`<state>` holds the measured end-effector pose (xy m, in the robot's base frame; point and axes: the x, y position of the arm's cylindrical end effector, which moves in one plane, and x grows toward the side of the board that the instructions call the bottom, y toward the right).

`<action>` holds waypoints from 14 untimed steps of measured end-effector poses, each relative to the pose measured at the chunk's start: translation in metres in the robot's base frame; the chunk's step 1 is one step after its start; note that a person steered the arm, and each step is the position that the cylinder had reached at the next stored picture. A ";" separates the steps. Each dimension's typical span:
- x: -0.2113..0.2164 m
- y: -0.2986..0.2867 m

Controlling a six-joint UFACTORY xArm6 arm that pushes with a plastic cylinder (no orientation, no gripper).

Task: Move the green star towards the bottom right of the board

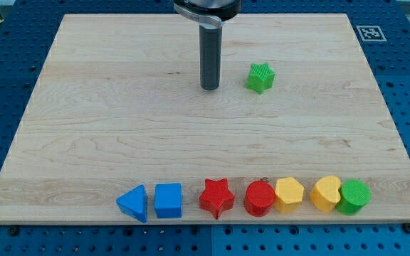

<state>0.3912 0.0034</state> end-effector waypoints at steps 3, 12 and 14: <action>-0.034 0.072; -0.019 0.093; -0.002 0.093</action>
<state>0.3893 0.0963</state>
